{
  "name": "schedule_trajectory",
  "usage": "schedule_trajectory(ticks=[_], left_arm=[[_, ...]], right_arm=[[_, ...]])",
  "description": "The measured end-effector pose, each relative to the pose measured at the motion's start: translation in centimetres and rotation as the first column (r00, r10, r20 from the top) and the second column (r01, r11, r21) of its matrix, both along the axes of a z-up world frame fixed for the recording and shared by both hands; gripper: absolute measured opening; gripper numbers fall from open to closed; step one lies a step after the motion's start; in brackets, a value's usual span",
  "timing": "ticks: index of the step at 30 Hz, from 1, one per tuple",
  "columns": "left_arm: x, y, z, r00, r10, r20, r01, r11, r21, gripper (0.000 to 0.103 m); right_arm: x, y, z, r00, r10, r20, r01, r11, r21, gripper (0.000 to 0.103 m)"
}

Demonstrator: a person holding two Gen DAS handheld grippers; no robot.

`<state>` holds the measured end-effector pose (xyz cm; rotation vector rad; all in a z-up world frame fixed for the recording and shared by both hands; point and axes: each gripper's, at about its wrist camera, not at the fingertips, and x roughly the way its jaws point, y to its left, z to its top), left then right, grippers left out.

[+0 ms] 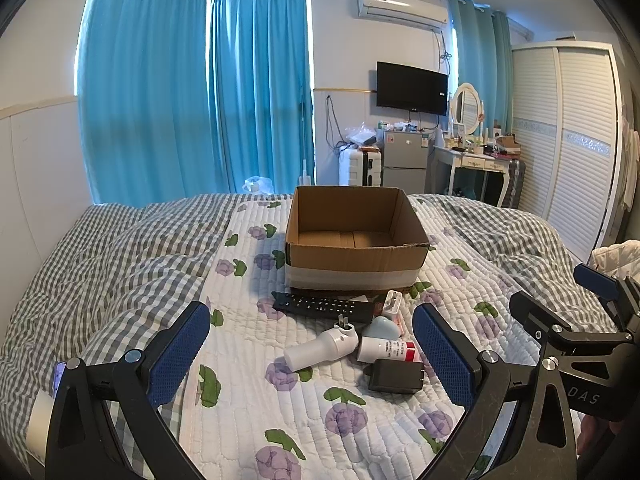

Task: Organize rigid objects
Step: 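Move both tools toward the items lying in front of the cardboard box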

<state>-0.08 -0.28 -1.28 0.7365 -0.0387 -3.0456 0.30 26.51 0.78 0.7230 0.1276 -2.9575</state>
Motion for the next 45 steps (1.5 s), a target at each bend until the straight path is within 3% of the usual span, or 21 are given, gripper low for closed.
schedule_trajectory(ticks=[18, 25, 29, 34, 38, 45], left_arm=[[0.0, -0.1, 0.0, 1.000, -0.003, 0.000, 0.003, 1.000, -0.002, 0.103], [-0.8, -1.0, 1.5, 0.999, 0.011, -0.032, -0.012, 0.999, -0.036, 0.103], [-3.4, -1.0, 0.7, 1.000, 0.006, 0.030, -0.004, 0.997, -0.081, 0.103], [-7.6, -0.5, -3.6, 0.983, -0.037, 0.182, 0.054, 0.995, -0.086, 0.103], [-10.6, 0.6, -8.2, 0.944, -0.056, 0.325, 0.098, 0.988, -0.115, 0.103], [-14.9, 1.1, -12.4, 0.880, -0.048, 0.473, 0.112, 0.988, -0.107, 0.093]], right_arm=[[0.1, 0.0, -0.2, 1.000, 0.000, 0.002, 0.000, 1.000, 0.006, 0.103], [-0.6, -0.2, 0.5, 1.000, 0.011, 0.007, -0.011, 1.000, 0.023, 0.103], [-2.4, -0.5, 0.7, 0.999, 0.014, 0.030, -0.015, 0.999, 0.043, 0.103], [-5.1, -1.1, -1.3, 0.995, 0.025, 0.100, -0.031, 0.998, 0.053, 0.103], [-7.6, -1.8, -4.1, 0.982, 0.058, 0.180, -0.073, 0.995, 0.075, 0.103], [-12.0, -1.5, -8.3, 0.952, 0.082, 0.293, -0.108, 0.991, 0.075, 0.103]])
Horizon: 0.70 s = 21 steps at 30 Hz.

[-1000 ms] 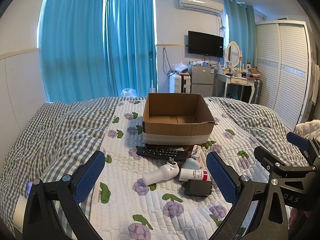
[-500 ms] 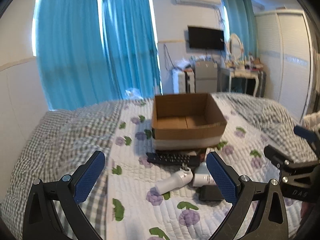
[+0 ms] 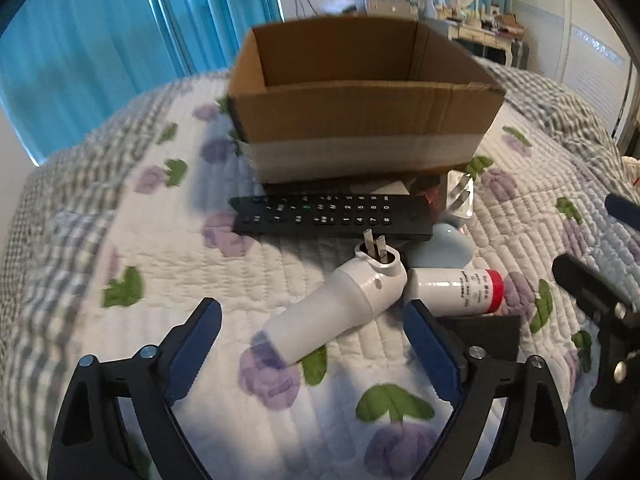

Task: Organize rigid objects
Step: 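Grasp the white cylindrical device with the left tool while the right tool grasps the black adapter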

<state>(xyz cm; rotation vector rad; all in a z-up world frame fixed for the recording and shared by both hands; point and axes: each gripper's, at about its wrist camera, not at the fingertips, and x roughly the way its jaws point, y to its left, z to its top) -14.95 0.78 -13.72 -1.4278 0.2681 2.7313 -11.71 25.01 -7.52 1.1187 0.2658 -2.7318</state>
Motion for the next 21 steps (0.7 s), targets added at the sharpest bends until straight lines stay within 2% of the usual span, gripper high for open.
schedule_trajectory(ticks=[2, 5, 8, 9, 11, 13, 18, 21], left_arm=[[-0.9, 0.4, -0.9, 0.999, -0.021, 0.028, 0.021, 1.000, -0.003, 0.093], [-2.6, 0.7, -2.6, 0.994, -0.030, 0.108, 0.035, 0.998, -0.049, 0.093], [-3.3, 0.9, -3.4, 0.988, -0.053, 0.143, 0.055, 0.998, -0.009, 0.092], [-3.3, 1.3, -3.7, 0.987, -0.070, 0.147, 0.073, 0.997, -0.010, 0.089], [-3.1, 2.1, -4.1, 0.979, -0.124, 0.164, 0.125, 0.992, 0.006, 0.068], [-2.6, 2.7, -4.2, 0.974, -0.146, 0.171, 0.149, 0.989, -0.008, 0.062], [0.7, 3.5, -1.4, 0.982, -0.173, 0.081, 0.176, 0.984, -0.035, 0.051], [3.0, 2.8, 0.9, 0.988, -0.150, 0.034, 0.149, 0.989, 0.004, 0.050]], right_arm=[[-0.7, 0.2, -0.9, 1.000, 0.001, 0.029, -0.001, 1.000, -0.023, 0.103], [-1.8, 0.7, -2.2, 0.997, 0.005, 0.075, -0.001, 0.999, -0.055, 0.103], [-2.5, 1.4, -2.7, 0.995, 0.001, 0.105, 0.010, 0.995, -0.097, 0.103], [-2.7, 1.6, -2.8, 0.994, -0.004, 0.109, 0.016, 0.994, -0.106, 0.103], [-2.8, 1.6, -3.0, 0.993, -0.011, 0.117, 0.024, 0.994, -0.110, 0.103], [-2.9, 1.5, -3.4, 0.991, -0.019, 0.129, 0.030, 0.996, -0.089, 0.103], [-1.8, 1.4, -3.0, 0.994, -0.028, 0.106, 0.034, 0.998, -0.058, 0.103], [-1.2, 1.1, -2.9, 0.994, -0.034, 0.106, 0.038, 0.999, -0.035, 0.103]])
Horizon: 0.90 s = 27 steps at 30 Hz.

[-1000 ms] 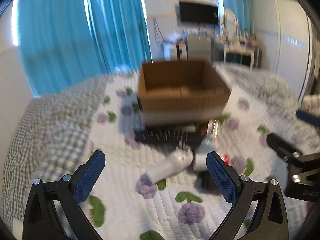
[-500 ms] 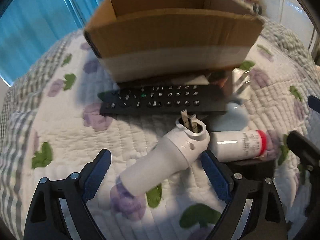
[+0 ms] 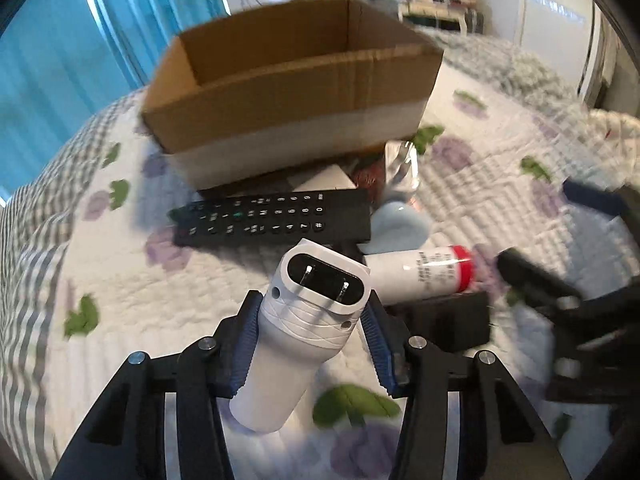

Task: Organize rigid objects
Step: 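Grasp the white cylindrical device with the left tool while the right tool grasps the black adapter, then carry both held items over the box and open both tools to drop them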

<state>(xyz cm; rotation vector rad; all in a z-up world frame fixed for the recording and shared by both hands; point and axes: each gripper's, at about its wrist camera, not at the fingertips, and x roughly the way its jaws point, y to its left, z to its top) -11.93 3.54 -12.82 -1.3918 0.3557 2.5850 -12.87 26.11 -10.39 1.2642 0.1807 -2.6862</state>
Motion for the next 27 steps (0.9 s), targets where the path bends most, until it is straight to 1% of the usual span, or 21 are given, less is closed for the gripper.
schedule_trajectory(ticks=[4, 7, 9, 11, 14, 15, 17, 18, 20, 23, 27], left_arm=[[-0.1, -2.7, 0.9, 0.997, 0.077, -0.031, -0.076, 0.997, 0.029, 0.050], [0.2, -4.2, 1.6, 0.989, 0.138, -0.045, -0.135, 0.989, 0.061, 0.050], [0.3, -5.1, 1.9, 0.988, 0.150, -0.047, -0.147, 0.987, 0.071, 0.050], [0.4, -5.1, 2.2, 0.986, 0.159, -0.058, -0.154, 0.985, 0.073, 0.050], [0.6, -5.7, 2.4, 0.986, 0.156, -0.058, -0.150, 0.984, 0.098, 0.050], [0.7, -5.8, 2.3, 0.987, 0.152, -0.059, -0.146, 0.984, 0.101, 0.050], [0.9, -5.9, 2.1, 0.987, 0.150, -0.058, -0.144, 0.984, 0.103, 0.050], [0.9, -5.9, 2.1, 0.987, 0.151, -0.057, -0.144, 0.984, 0.106, 0.050], [1.1, -5.9, 2.1, 0.987, 0.153, -0.057, -0.146, 0.983, 0.115, 0.050], [1.5, -6.0, 2.4, 0.986, 0.154, -0.064, -0.145, 0.982, 0.124, 0.050], [2.0, -6.0, 3.0, 0.984, 0.160, -0.077, -0.150, 0.981, 0.127, 0.050]], right_arm=[[1.0, -1.4, -0.3, 1.000, 0.016, 0.014, -0.016, 0.999, 0.036, 0.103], [1.5, -3.0, -1.0, 0.998, 0.042, 0.043, -0.044, 0.999, 0.029, 0.103], [1.7, -4.2, -1.8, 0.996, 0.057, 0.067, -0.058, 0.998, 0.021, 0.103], [1.4, -5.8, -3.2, 0.992, 0.064, 0.108, -0.068, 0.997, 0.032, 0.103], [1.0, -6.9, -4.7, 0.991, 0.036, 0.127, -0.043, 0.998, 0.049, 0.102], [0.8, -7.1, -5.2, 0.992, 0.021, 0.128, -0.029, 0.998, 0.059, 0.101], [0.6, -7.5, -5.8, 0.992, 0.005, 0.129, -0.014, 0.997, 0.071, 0.091], [0.5, -7.6, -5.9, 0.991, 0.006, 0.132, -0.014, 0.998, 0.065, 0.089], [0.5, -7.7, -6.0, 0.990, 0.019, 0.141, -0.024, 0.999, 0.037, 0.076], [1.0, -7.6, -5.6, 0.992, 0.016, 0.126, -0.020, 0.999, 0.027, 0.076], [2.1, -6.7, -4.3, 0.995, 0.008, 0.100, -0.006, 1.000, -0.025, 0.076]])
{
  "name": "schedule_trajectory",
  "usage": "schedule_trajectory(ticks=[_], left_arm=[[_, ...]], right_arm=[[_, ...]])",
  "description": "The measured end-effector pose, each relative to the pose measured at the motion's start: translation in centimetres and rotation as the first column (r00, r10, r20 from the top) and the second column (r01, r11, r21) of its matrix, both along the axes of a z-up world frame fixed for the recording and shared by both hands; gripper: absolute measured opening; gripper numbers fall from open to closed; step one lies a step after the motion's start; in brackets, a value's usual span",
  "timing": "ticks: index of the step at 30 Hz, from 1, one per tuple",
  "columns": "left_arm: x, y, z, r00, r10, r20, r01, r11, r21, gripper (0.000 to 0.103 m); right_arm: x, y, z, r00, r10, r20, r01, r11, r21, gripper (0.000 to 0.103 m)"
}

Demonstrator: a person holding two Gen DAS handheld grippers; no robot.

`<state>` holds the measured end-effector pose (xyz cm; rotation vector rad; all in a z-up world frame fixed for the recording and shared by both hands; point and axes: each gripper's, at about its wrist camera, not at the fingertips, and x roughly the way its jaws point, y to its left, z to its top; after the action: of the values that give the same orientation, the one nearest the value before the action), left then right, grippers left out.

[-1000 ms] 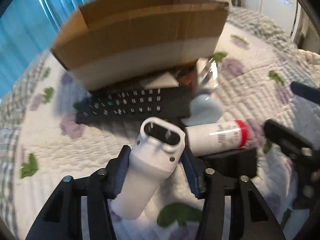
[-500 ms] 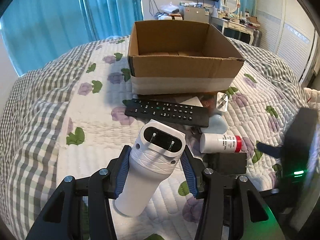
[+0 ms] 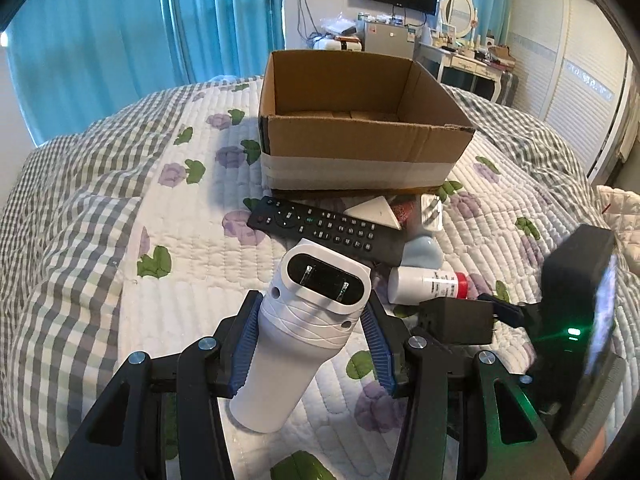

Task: Organize rigid objects
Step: 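Carry both held items over the box and open both tools to drop them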

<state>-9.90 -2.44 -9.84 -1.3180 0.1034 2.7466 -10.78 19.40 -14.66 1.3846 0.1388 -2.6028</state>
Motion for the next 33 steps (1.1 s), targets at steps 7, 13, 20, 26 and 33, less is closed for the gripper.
schedule_trajectory(ticks=[7, 13, 20, 26, 33], left_arm=[[0.0, 0.5, 3.0, 0.998, -0.011, -0.060, 0.013, 1.000, 0.020, 0.050], [-2.7, 1.0, 8.2, 0.988, -0.034, -0.152, 0.038, 0.999, 0.024, 0.050], [-10.5, 2.3, 12.5, 0.977, -0.065, -0.202, 0.056, 0.997, -0.050, 0.050], [-18.8, 2.9, 10.9, 0.990, -0.049, -0.134, 0.046, 0.999, -0.025, 0.050], [-22.8, 4.1, 4.7, 0.999, -0.050, -0.021, 0.049, 0.998, -0.046, 0.051]], right_arm=[[1.2, 0.9, 5.6, 0.994, 0.025, -0.111, -0.030, 0.999, -0.041, 0.075], [0.2, 1.3, 11.8, 0.969, 0.075, -0.235, -0.082, 0.997, -0.018, 0.075], [-4.6, 1.9, 18.5, 0.935, 0.123, -0.333, -0.133, 0.991, -0.008, 0.075], [-10.5, 2.6, 20.4, 0.915, 0.129, -0.383, -0.126, 0.991, 0.035, 0.075], [-16.5, 3.6, 17.9, 0.933, 0.122, -0.337, -0.125, 0.992, 0.012, 0.075]])
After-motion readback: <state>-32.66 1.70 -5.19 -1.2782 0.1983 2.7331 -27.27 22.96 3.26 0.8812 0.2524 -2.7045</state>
